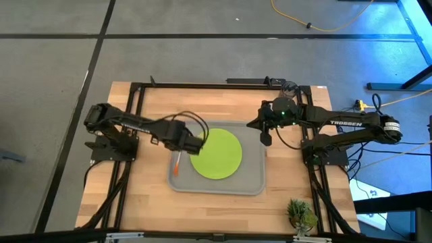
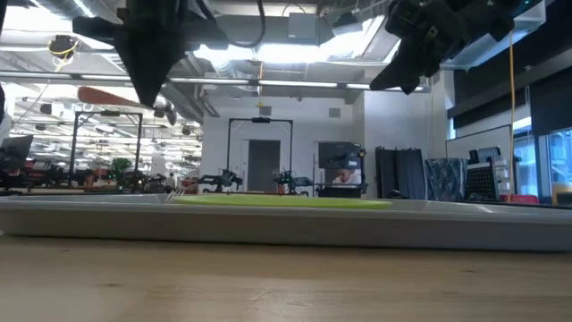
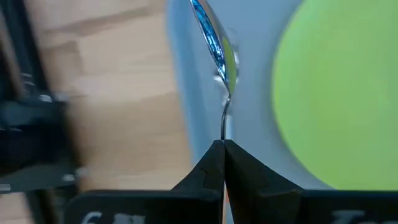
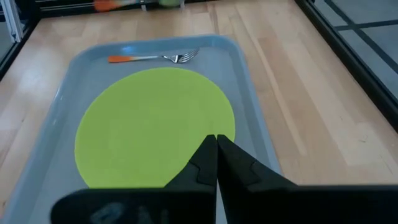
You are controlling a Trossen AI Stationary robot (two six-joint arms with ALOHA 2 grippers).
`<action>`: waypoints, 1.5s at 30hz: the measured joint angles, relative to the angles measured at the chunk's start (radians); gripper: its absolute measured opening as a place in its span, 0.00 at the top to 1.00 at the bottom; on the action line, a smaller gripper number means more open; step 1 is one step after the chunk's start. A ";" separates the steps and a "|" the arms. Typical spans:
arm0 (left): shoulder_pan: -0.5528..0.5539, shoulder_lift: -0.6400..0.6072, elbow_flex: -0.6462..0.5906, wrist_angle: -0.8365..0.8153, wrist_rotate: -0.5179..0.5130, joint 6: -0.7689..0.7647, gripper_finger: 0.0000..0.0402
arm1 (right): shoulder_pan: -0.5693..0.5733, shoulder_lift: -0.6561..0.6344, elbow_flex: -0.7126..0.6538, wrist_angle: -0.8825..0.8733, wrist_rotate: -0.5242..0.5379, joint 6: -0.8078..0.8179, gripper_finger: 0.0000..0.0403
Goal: Pick and place plate/cup/fork/spoon on tray
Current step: Put the orange spoon on the gray serving tray to the right side of the orange fork
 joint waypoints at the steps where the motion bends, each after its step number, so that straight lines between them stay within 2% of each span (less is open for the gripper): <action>1: -0.014 0.011 0.000 0.016 -0.006 -0.022 1.00 | 0.000 0.000 0.000 0.000 0.000 -0.001 0.99; 8: -0.043 0.110 0.000 0.155 -0.007 -0.099 1.00 | 0.000 0.000 0.000 -0.007 0.000 -0.010 0.99; 21: -0.028 0.229 0.001 0.199 0.039 -0.122 1.00 | 0.000 -0.004 0.000 -0.011 -0.100 -0.082 0.99; 30: -0.031 0.258 0.000 0.180 0.044 -0.127 1.00 | 0.000 -0.004 0.000 -0.013 -0.114 -0.083 0.99; 38: -0.044 0.311 -0.011 0.192 0.095 -0.118 1.00 | 0.000 -0.004 0.000 -0.012 -0.115 -0.083 0.99; 45: -0.044 0.312 -0.062 0.230 0.095 -0.119 1.00 | 0.000 -0.004 0.000 -0.012 -0.114 -0.080 0.99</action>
